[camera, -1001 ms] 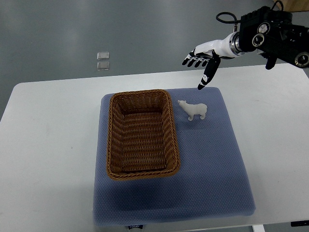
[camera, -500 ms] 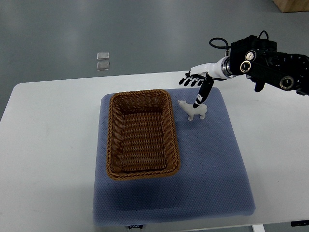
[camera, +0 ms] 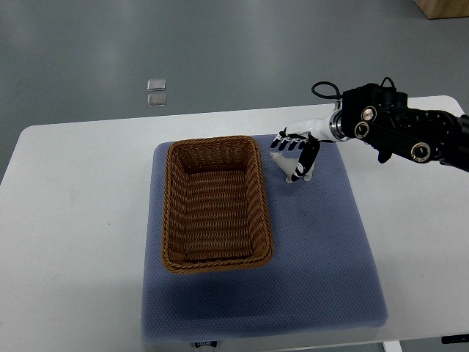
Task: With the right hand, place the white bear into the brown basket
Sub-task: 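Lower the right hand and close its fingers around the polar bear, then lift the polar bear up with the right hand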
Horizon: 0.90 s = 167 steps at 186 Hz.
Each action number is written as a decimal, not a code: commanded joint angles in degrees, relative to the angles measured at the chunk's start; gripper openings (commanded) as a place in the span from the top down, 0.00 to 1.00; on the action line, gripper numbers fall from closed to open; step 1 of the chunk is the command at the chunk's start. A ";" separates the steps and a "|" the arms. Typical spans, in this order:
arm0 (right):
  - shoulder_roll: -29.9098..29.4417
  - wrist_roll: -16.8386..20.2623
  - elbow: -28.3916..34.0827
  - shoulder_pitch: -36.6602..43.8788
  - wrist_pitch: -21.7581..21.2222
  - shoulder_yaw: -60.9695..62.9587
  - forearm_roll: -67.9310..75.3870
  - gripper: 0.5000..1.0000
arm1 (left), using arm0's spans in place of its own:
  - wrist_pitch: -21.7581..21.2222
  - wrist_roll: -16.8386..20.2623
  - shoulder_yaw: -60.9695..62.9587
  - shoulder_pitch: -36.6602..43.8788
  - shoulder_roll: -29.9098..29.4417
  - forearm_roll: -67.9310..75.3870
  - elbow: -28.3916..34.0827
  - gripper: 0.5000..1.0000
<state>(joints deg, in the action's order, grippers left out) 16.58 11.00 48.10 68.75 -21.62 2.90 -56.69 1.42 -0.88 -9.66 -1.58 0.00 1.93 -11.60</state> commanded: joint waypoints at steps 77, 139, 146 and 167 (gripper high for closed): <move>-1.20 -0.19 -0.81 -2.30 3.60 -0.09 -3.16 0.54 | -0.01 0.00 -0.01 0.00 0.00 0.00 -0.01 0.00; -1.11 -0.19 -1.43 -2.30 3.69 -0.09 -3.96 0.95 | -0.01 0.00 -0.01 0.00 0.00 0.00 -0.01 0.00; -1.11 -0.19 -1.43 -2.04 3.69 0.00 -3.87 0.96 | -0.01 0.00 -0.01 0.00 0.00 0.00 -0.01 0.00; -0.50 -0.19 -0.99 -0.29 3.25 0.27 -3.43 0.97 | -0.01 0.00 -0.01 0.00 0.00 0.00 0.08 0.00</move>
<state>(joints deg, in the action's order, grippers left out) 15.51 10.81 46.71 66.80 -17.95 2.91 -60.58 1.39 -0.88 -9.67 -1.58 0.00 1.94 -11.60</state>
